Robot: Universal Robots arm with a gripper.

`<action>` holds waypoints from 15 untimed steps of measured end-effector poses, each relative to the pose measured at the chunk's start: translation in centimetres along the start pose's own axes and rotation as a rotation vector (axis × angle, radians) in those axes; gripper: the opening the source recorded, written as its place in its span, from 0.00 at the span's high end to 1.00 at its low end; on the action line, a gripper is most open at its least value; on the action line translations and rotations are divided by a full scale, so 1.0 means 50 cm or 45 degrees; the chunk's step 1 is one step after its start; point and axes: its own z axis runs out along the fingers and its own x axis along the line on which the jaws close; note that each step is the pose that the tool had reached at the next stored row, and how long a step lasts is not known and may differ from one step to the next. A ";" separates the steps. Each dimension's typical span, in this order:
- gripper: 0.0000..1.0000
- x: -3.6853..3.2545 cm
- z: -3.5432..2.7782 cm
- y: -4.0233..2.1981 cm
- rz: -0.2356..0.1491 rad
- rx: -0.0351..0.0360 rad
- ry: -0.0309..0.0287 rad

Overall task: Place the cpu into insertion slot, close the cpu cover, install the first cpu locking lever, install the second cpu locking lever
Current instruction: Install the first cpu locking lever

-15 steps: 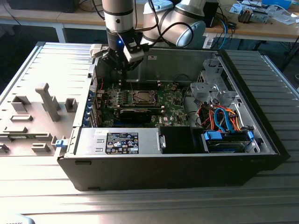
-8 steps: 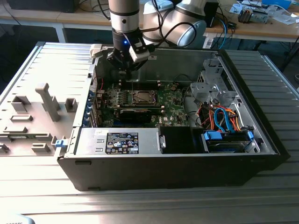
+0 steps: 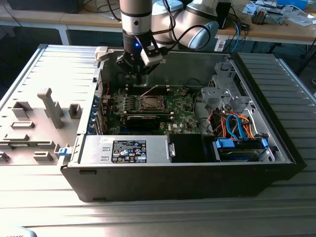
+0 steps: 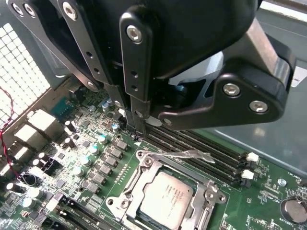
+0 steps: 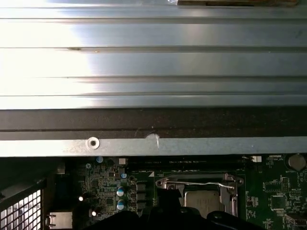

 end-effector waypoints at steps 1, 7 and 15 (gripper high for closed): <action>0.89 0.000 0.000 0.000 -0.017 -0.0004 0.0004; 0.89 -0.002 0.003 0.000 -0.029 -0.0004 0.0005; 0.89 -0.023 0.070 0.020 0.012 -0.0014 0.0003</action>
